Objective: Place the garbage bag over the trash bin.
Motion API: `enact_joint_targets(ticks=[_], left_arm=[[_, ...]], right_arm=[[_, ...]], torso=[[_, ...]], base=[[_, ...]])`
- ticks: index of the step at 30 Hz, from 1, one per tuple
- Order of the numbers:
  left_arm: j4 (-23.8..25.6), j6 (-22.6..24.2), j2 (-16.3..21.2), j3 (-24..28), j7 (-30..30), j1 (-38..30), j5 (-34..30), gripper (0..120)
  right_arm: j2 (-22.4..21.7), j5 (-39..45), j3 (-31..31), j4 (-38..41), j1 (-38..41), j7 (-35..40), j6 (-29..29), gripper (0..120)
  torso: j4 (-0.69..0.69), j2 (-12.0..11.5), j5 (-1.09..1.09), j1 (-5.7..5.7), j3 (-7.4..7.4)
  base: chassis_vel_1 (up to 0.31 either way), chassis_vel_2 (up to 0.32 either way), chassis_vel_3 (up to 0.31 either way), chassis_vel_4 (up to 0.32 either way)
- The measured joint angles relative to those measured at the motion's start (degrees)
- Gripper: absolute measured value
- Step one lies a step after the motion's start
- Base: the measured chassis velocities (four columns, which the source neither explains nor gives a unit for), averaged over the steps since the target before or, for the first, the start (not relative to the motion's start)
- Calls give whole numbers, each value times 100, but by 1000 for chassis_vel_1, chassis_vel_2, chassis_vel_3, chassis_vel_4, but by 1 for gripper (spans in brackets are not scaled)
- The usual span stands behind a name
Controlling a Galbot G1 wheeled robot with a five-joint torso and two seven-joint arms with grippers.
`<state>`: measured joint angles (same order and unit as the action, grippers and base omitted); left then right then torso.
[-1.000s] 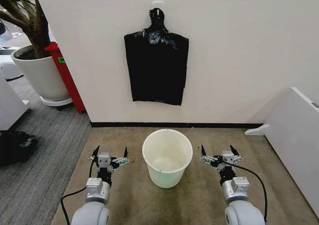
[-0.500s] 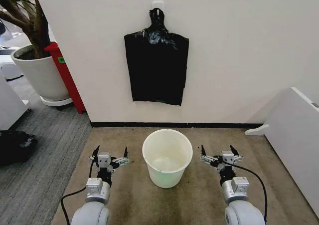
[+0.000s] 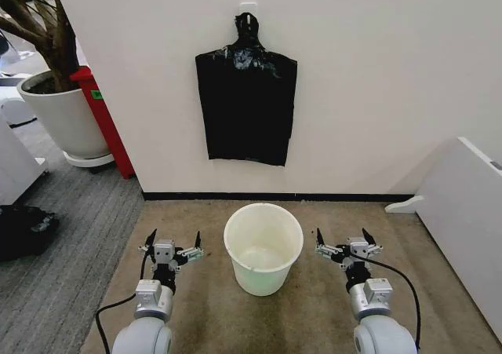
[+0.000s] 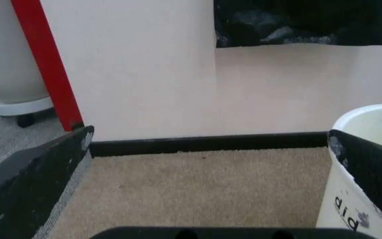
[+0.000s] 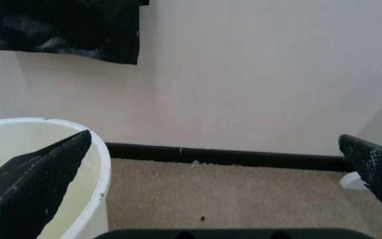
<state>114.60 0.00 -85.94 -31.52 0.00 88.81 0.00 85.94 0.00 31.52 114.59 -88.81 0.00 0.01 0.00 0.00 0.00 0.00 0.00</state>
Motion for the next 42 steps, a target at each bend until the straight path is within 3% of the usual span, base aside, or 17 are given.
enact_joint_targets(ticks=[35, 38, 42], left_arm=[[3, 1, 2, -1, 0, 6, -8, 120], [134, 27, 45, -43, -13, 90, -100, 116], [674, 129, 222, -234, -116, 427, -479, 106]], right_arm=[[2, 0, 0, 10, -11, 0, 0, 120], [40, -8, -4, 178, -117, 3, 5, 117], [215, -54, -35, 882, -560, 37, 44, 105]], torso=[[0, 0, 0, 0, 0], [0, 0, -1, 0, 0], [0, 0, -1, 0, 0]], base=[[0, 0, 0, 0], [0, 0, 0, 0], [0, 0, 0, 0]])
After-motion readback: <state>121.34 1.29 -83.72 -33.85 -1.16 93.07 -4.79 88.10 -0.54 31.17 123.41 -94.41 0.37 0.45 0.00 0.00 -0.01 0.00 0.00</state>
